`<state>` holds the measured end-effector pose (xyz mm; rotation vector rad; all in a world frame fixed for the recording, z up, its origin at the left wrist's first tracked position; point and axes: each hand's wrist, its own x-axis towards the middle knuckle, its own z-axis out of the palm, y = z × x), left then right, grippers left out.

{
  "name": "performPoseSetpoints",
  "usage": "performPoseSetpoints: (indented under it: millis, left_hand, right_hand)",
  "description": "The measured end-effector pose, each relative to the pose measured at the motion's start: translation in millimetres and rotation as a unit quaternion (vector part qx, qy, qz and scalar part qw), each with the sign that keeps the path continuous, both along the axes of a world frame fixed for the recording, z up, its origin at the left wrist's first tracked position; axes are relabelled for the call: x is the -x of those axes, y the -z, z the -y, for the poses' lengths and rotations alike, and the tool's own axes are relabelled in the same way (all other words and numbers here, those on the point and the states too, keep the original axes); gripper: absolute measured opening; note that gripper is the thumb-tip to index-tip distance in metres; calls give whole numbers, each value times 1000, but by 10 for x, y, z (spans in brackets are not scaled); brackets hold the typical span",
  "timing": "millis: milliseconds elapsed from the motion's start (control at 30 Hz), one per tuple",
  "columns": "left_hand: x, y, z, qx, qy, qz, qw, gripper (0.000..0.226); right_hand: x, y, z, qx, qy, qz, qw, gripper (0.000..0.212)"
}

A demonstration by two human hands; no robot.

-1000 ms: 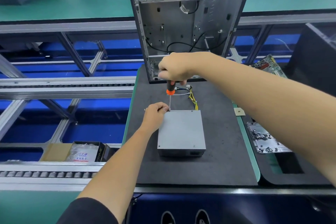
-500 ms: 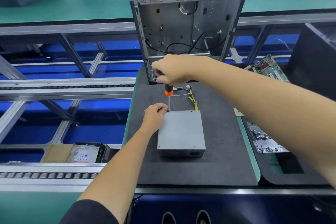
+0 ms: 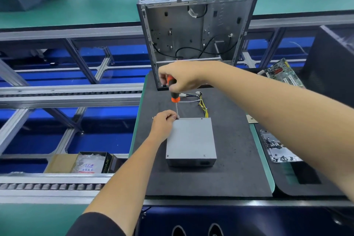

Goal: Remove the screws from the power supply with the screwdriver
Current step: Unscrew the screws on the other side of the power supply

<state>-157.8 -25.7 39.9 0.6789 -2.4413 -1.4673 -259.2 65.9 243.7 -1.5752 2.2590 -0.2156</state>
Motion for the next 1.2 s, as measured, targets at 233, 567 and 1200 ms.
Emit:
performPoseSetpoints:
  millis: [233, 567, 1200]
  left_hand:
    - [1, -12, -5, 6, 1, 10, 1000, 24]
    - [2, -25, -6, 15, 4, 14, 1000, 24]
    - [-45, -252, 21, 243, 115, 27, 963, 18]
  right_hand:
    - [-51, 59, 40, 2, 72, -131, 989, 38]
    - [-45, 11, 34, -12, 90, -37, 995, 31]
    - [169, -5, -267, 97, 155, 23, 983, 7]
